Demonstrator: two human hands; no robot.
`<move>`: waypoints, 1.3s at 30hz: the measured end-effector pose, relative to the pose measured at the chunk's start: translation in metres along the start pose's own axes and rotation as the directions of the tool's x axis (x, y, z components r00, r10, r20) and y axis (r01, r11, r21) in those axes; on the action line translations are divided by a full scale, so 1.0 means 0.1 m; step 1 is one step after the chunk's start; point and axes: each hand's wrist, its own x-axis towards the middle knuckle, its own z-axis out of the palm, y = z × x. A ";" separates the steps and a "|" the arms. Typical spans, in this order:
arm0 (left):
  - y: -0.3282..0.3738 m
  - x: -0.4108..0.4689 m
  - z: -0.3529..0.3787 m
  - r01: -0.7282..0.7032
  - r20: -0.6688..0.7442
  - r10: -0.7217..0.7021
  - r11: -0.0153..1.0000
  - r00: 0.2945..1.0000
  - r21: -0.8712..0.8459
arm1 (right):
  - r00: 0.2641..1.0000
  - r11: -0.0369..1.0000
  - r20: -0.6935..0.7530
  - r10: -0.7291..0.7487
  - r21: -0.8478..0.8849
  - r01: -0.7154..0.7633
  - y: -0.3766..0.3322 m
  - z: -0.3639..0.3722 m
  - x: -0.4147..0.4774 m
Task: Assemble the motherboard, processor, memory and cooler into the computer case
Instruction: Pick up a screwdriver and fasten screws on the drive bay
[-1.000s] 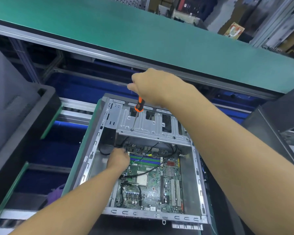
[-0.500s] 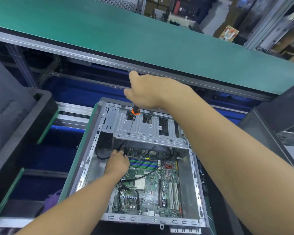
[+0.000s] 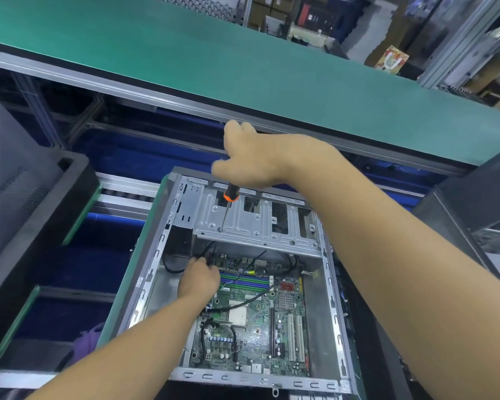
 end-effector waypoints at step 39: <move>-0.02 -0.03 0.05 -0.078 0.076 0.070 0.991 0.995 0.108 | 0.996 0.992 -0.027 -0.084 -0.096 0.081 0.01 0.00 0.07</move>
